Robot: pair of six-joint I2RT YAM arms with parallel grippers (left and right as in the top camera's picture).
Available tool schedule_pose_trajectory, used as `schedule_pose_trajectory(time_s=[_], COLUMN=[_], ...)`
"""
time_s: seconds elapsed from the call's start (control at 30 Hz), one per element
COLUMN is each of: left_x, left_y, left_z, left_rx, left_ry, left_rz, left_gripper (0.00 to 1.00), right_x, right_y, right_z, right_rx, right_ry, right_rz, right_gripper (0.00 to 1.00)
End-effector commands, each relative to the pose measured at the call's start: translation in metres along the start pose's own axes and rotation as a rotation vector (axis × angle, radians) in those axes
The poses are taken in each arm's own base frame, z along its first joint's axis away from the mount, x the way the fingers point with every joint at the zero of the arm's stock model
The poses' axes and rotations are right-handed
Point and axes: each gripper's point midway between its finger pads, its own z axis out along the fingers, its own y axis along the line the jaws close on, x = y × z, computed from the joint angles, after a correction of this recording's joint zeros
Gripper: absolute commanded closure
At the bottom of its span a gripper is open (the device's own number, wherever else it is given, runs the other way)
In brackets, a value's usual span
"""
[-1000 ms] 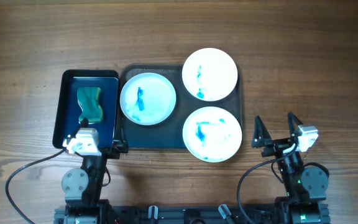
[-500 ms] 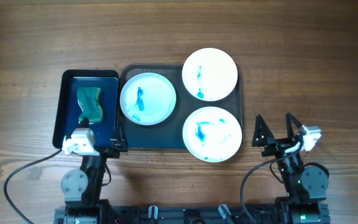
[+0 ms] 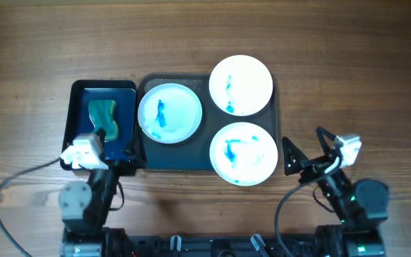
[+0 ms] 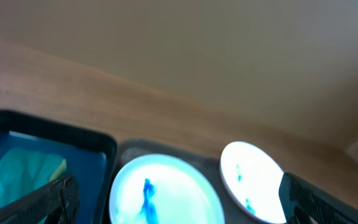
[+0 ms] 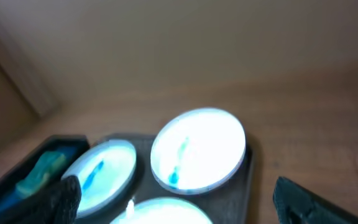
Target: Clean dirty plates on tray and stack at the side
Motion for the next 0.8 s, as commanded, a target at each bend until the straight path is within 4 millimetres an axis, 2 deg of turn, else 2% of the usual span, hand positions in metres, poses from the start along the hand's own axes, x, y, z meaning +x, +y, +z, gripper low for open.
schedule_pose_trajectory(time_s=[0.0, 0.13, 0.2, 0.27, 0.33, 0.43, 0.53, 0.57, 0.67, 0.77], left_x=[-0.034, -0.058, -0.071, -0.08, -0.07, -0.037, -0.028, -0.027, -0.024, -0.019], left_y=[-0.025, -0.036, -0.039, -0.039, -0.038, -0.031, -0.027, -0.027, -0.036, -0.032], left_z=[0.008, 0.023, 0.034, 0.05, 0.058, 0.052, 0.05, 0.05, 0.048, 0.05], left_rx=[0.03, -0.032, -0.056, -0.06, -0.048, -0.083, -0.102, -0.104, -0.054, -0.072], left_ry=[0.101, 0.297, 0.343, 0.355, 0.399, 0.539, 0.581, 0.586, 0.607, 0.627], left_rz=[-0.028, -0.077, -0.088, -0.093, -0.111, -0.154, -0.166, -0.167, -0.189, -0.197], left_gripper=[0.0, 0.0, 0.0, 0.0, 0.0, 0.0, 0.0, 0.0, 0.0, 0.0], right_x=[-0.046, -0.079, -0.078, -0.064, -0.047, -0.023, -0.031, -0.033, -0.02, -0.003], right_y=[0.018, 0.019, 0.018, 0.016, 0.014, 0.005, 0.027, 0.028, 0.039, 0.078], right_z=[-0.003, 0.015, 0.034, 0.054, 0.068, 0.088, 0.102, 0.104, 0.111, 0.128], right_rx=[-0.017, 0.015, 0.005, -0.026, -0.05, -0.06, -0.232, -0.225, -0.152, -0.117], right_ry=[0.05, 0.204, 0.337, 0.505, 0.653, 0.776, 0.735, 0.725, 0.766, 0.83], right_rz=[-0.103, -0.05, 0.01, 0.068, 0.136, 0.218, 0.251, 0.237, 0.168, 0.092], right_gripper=[0.0, 0.0, 0.0, 0.0, 0.0, 0.0, 0.0, 0.0, 0.0, 0.0])
